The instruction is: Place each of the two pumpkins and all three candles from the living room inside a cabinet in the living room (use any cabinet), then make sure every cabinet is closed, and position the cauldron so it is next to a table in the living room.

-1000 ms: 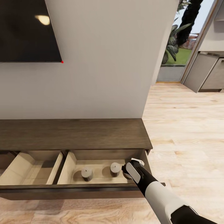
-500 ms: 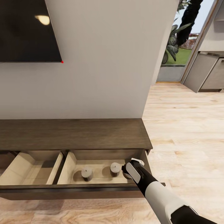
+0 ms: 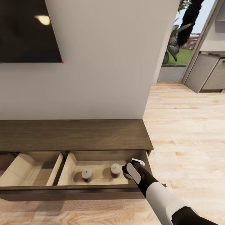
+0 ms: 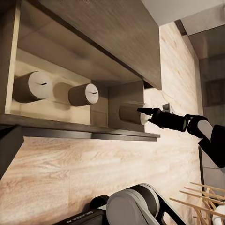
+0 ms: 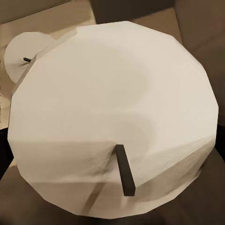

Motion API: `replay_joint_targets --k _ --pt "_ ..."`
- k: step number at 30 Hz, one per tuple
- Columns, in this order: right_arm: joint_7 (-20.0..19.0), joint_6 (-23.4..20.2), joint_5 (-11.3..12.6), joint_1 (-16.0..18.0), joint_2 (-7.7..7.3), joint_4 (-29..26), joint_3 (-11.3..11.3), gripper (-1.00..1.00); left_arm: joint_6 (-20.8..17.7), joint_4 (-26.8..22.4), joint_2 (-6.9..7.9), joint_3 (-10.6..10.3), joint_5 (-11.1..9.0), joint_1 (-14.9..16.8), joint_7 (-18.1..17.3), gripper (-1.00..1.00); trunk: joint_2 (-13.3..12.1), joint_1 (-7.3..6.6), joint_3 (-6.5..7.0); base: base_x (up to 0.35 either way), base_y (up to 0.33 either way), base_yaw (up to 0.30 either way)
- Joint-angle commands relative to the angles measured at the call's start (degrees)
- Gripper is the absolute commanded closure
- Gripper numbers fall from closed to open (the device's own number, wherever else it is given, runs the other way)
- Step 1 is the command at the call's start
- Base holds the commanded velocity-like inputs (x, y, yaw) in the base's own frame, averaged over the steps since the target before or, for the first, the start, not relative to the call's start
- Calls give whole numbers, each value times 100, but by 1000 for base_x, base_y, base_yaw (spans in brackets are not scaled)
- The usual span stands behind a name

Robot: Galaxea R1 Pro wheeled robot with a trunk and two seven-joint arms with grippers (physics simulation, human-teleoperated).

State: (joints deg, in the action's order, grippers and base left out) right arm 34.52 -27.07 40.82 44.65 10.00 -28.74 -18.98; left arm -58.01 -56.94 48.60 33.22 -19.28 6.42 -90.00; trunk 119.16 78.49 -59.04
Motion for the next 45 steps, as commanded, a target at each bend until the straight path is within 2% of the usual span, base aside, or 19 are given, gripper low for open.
replay_joint_targets --k 1,45 --pt "2 9 7 0 0 0 0 100 0 6 0 -2 1 1 0 -100 0 0 0 142 0 0" --pt "-6 9 13 0 0 -9 0 100 0 16 0 0 2 0 0 -100 0 0 0 24 0 0"
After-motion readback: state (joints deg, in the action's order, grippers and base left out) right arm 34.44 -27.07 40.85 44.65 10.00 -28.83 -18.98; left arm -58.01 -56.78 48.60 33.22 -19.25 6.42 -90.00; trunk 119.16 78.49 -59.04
